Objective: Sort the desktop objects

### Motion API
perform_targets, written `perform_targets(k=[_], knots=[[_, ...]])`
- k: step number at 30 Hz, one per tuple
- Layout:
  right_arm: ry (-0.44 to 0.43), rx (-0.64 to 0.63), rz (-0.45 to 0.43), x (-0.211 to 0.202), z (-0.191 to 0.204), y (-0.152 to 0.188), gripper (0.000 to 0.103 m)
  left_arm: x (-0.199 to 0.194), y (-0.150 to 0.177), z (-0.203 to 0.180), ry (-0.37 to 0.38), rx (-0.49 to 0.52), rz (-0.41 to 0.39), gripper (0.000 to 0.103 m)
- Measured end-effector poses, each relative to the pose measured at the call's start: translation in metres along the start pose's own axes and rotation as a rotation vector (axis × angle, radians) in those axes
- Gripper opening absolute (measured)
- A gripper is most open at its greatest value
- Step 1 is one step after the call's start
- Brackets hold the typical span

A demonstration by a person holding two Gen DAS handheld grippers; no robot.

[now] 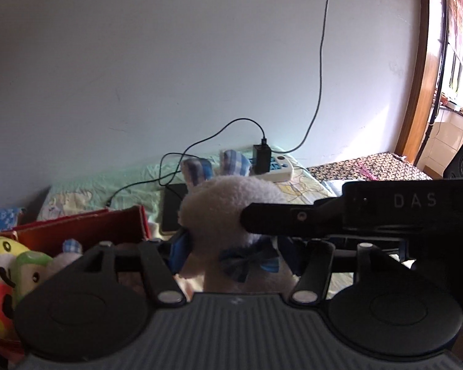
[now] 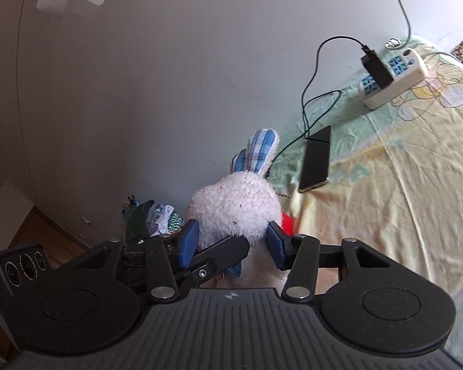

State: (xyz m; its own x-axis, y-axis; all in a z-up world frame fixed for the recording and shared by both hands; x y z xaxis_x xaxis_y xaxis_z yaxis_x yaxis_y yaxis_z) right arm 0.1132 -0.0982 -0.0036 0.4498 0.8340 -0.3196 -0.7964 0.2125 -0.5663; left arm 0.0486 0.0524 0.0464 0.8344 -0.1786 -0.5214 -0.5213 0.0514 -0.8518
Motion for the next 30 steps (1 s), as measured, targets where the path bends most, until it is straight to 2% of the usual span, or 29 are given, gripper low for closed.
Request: perform_targets(k=[6,12,16,21,23,27,30], knots=[[-0.043,-0.071,0.055,0.071,0.048,0.018,0.052,-0.005,0.013,0.081,-0.06,-0.051,0.038,0.062],[0.01,-0.114,0.096,0.125,0.062,0.045,0.052,0.01,0.037,0.128,-0.039,-0.102,0.085,0.062],[0.101,-0.209,0.073,0.144,0.069,0.056,0.052,0.023,0.048,0.139,0.01,-0.129,0.101,0.064],[0.173,-0.21,0.05,0.154,0.062,0.06,0.051,0.031,0.053,0.141,0.032,-0.113,0.109,0.064],[0.203,-0.223,0.039,0.158,0.06,0.061,0.051,0.039,0.059,0.141,0.031,-0.103,0.137,0.065],[0.295,-0.298,0.071,0.169,0.059,0.071,0.051,0.039,0.068,0.135,0.04,-0.063,0.146,0.066],[0.293,-0.302,0.081,0.164,0.061,0.077,0.051,0.033,0.072,0.134,0.074,-0.061,0.159,0.068]])
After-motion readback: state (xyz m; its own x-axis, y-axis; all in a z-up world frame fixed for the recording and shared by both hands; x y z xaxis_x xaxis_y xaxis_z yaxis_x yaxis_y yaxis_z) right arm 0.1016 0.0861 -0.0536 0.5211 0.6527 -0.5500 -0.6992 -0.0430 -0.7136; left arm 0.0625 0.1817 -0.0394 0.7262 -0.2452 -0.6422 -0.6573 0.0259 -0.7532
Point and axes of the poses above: each gripper's, at about its wrist camera, not at the fingertips, and x roughly the way its jaws point, z to its left, y to its underside, the point moved 7 cm from there along x, roughly the way its jaws point, and after that the axes turned 2 degrees about y, right-handed, at the moved point
